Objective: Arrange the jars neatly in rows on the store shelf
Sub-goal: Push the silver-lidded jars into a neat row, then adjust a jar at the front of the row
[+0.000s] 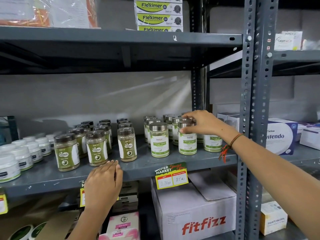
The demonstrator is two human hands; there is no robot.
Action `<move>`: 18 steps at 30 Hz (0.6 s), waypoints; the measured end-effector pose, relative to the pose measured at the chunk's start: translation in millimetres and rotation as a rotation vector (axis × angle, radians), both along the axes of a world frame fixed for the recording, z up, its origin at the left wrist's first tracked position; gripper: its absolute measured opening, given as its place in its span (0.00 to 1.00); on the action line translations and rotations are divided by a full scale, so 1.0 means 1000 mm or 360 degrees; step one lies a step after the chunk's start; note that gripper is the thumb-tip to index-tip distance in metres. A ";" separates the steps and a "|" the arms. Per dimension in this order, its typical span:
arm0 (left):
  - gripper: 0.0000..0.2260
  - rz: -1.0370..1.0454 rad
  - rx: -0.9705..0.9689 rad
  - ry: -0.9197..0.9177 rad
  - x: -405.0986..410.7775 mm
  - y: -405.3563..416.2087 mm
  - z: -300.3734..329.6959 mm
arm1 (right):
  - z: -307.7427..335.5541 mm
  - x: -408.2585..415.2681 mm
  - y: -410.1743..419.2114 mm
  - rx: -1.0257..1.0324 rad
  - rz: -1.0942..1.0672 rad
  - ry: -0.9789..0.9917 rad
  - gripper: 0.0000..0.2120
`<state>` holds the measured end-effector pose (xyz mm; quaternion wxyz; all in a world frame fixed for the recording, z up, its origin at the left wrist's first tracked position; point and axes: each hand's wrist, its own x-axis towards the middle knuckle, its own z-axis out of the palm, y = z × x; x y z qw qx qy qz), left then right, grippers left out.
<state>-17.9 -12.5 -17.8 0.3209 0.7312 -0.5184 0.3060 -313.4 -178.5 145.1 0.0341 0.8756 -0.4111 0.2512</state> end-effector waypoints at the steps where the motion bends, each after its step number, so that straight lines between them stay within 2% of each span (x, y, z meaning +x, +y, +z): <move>1: 0.19 0.0001 -0.0001 0.0008 0.000 0.000 0.000 | 0.001 0.004 0.003 -0.0064 0.0003 -0.0022 0.35; 4: 0.18 -0.0001 -0.0007 0.0013 -0.001 0.000 0.001 | 0.002 0.023 0.016 -0.0247 0.0069 -0.0121 0.36; 6: 0.18 0.0010 -0.0017 0.0006 -0.002 0.001 0.002 | 0.004 0.044 0.030 -0.0320 0.0181 -0.0152 0.34; 10: 0.17 0.0027 -0.0028 -0.0018 -0.004 0.003 0.003 | 0.004 0.094 0.050 -0.0245 0.0435 -0.0098 0.30; 13: 0.17 0.0045 -0.0006 -0.0033 -0.001 0.001 0.003 | 0.004 0.129 0.056 -0.0177 0.0538 0.0024 0.29; 18: 0.17 0.0043 -0.0015 -0.0038 -0.001 0.000 0.002 | 0.001 0.170 0.052 -0.0099 0.0500 0.0313 0.32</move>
